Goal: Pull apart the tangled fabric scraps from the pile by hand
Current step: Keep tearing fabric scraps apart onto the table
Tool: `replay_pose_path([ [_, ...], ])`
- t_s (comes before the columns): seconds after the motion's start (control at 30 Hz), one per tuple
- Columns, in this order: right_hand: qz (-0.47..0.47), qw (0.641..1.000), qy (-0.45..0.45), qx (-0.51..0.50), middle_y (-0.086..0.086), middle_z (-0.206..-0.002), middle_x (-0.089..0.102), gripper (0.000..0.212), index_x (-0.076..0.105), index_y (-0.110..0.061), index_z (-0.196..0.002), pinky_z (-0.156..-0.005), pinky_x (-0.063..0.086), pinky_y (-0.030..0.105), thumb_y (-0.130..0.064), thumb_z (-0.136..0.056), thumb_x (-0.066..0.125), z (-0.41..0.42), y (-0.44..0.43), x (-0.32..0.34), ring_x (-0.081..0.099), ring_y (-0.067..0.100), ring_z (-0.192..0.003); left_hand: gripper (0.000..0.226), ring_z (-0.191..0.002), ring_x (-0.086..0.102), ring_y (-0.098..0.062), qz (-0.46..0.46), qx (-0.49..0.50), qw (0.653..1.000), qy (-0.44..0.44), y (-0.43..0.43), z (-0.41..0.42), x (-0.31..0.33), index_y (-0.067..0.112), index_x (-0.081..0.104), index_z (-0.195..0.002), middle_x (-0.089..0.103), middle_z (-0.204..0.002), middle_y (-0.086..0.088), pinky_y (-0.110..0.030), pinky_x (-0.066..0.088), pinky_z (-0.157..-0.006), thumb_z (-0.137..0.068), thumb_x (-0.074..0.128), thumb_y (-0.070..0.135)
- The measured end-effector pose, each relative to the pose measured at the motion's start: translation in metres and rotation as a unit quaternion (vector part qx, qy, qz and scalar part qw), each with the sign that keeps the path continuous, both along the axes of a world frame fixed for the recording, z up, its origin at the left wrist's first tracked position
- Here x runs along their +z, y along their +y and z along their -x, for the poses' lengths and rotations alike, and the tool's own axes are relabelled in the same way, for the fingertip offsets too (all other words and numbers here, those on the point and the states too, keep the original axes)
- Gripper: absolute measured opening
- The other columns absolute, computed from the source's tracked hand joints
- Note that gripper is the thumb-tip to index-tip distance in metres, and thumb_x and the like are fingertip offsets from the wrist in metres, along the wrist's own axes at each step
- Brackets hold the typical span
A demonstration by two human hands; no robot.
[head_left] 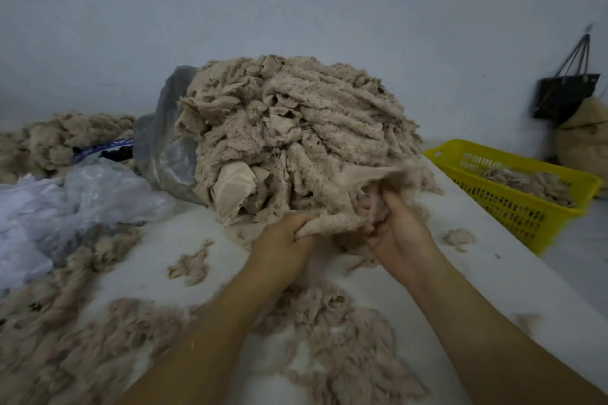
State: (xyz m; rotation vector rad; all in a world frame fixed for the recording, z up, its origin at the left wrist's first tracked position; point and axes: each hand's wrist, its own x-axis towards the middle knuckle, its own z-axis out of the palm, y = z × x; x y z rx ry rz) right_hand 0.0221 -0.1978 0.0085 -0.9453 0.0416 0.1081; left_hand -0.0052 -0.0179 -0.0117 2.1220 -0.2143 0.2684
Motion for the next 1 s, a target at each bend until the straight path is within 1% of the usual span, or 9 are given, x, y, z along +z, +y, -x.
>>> replay_pose_path([
  [0.13, -0.059, 0.993, 0.028, -0.094, -0.006, -0.065, 0.065, 0.025, 0.065, -0.019, -0.094, -0.035, 0.031, 0.018, -0.034, -0.103, 0.048, -0.007, -0.014, 0.003, 0.052, 0.004, -0.043, 0.033, -0.051, 0.053, 0.006, 0.031, 0.063, 0.997, -0.027, 0.014, -0.002, 0.005, 0.039, 0.06, -0.088, 0.06, -0.068, 0.012, -0.011, 0.036, -0.043, -0.095, 0.051, 0.008],
  [0.23, -0.057, 0.993, 0.04, -0.099, -0.004, -0.089, 0.075, 0.024, 0.07, -0.018, -0.108, -0.037, 0.041, 0.017, -0.035, -0.099, 0.056, -0.007, -0.014, 0.002, 0.065, 0.005, -0.053, 0.034, -0.047, 0.047, -0.007, 0.184, 0.144, 0.972, -0.009, 0.019, -0.005, 0.008, 0.042, 0.064, -0.083, 0.059, -0.061, 0.006, -0.017, 0.036, -0.045, -0.099, 0.048, 0.017],
  [0.37, -0.054, 0.992, 0.046, -0.105, -0.001, -0.098, 0.077, 0.022, 0.07, -0.02, -0.109, -0.047, 0.05, 0.021, -0.034, -0.096, 0.061, -0.006, -0.01, 0.002, 0.073, 0.011, -0.071, 0.022, -0.04, 0.045, -0.008, 0.563, 0.024, 0.815, 0.132, 0.021, -0.006, 0.015, 0.012, 0.058, -0.089, 0.059, -0.064, -0.004, -0.018, 0.031, -0.034, -0.103, 0.044, 0.02],
  [0.47, -0.04, 0.992, 0.049, -0.11, -0.002, -0.084, 0.077, 0.014, 0.069, -0.019, -0.102, -0.041, 0.046, 0.019, -0.03, -0.095, 0.064, -0.006, -0.012, 0.0, 0.069, 0.009, -0.056, 0.034, -0.032, 0.032, -0.005, 0.664, -0.088, 0.721, 0.181, 0.026, -0.002, 0.018, 0.012, 0.059, -0.067, 0.053, -0.058, 0.0, -0.017, 0.022, -0.032, -0.093, 0.045, 0.028],
  [0.57, -0.012, 0.996, 0.024, -0.089, 0.004, -0.094, 0.076, 0.02, 0.068, -0.012, -0.107, -0.053, 0.055, 0.025, -0.027, -0.095, 0.064, -0.005, -0.01, -0.002, 0.073, 0.014, -0.067, 0.034, -0.048, 0.054, -0.009, 0.644, -0.131, 0.733, 0.176, 0.022, 0.001, 0.02, 0.008, 0.071, -0.079, 0.067, -0.079, -0.006, -0.018, 0.038, -0.043, -0.09, 0.046, 0.029],
  [0.67, 0.059, 0.996, -0.012, -0.067, 0.007, -0.117, 0.07, 0.039, 0.058, -0.006, -0.121, -0.082, 0.059, 0.037, -0.032, -0.093, 0.067, -0.003, -0.002, -0.007, 0.073, 0.02, -0.094, 0.046, -0.1, 0.07, -0.021, 0.604, -0.125, 0.766, 0.182, 0.011, 0.002, 0.018, 0.005, 0.069, -0.115, 0.071, -0.12, -0.012, -0.031, 0.051, -0.087, -0.099, 0.037, 0.034],
  [0.77, 0.192, 0.978, -0.073, -0.028, -0.013, -0.122, 0.064, 0.031, 0.058, -0.033, -0.116, -0.09, 0.052, 0.034, -0.045, -0.089, 0.068, 0.005, 0.011, -0.008, 0.064, 0.006, -0.105, 0.048, -0.115, 0.065, -0.02, 0.594, -0.132, 0.771, 0.191, 0.003, 0.005, 0.017, 0.008, 0.064, -0.127, 0.07, -0.124, -0.008, -0.033, 0.046, -0.098, -0.102, 0.034, 0.037],
  [0.87, 0.386, 0.9, -0.2, -0.005, -0.02, -0.085, 0.061, 0.006, 0.059, -0.044, -0.084, -0.066, 0.042, 0.015, -0.046, -0.089, 0.061, 0.014, 0.026, -0.007, 0.056, -0.004, -0.074, 0.045, -0.106, 0.068, -0.02, 0.58, -0.147, 0.773, 0.209, -0.002, 0.008, 0.017, 0.01, 0.065, -0.126, 0.071, -0.118, -0.008, -0.032, 0.05, -0.089, -0.1, 0.041, 0.036],
  [1.0, 0.547, 0.771, -0.322, -0.058, -0.021, -0.099, 0.04, 0.016, 0.065, -0.023, -0.104, -0.082, 0.033, 0.015, -0.014, -0.092, 0.06, 0.012, 0.035, -0.015, 0.037, 0.007, -0.102, 0.045, -0.125, 0.06, -0.021, 0.512, -0.159, 0.814, 0.223, -0.007, 0.012, 0.013, 0.006, 0.06, -0.133, 0.064, -0.133, -0.012, -0.03, 0.051, -0.098, -0.103, 0.043, 0.035],
])
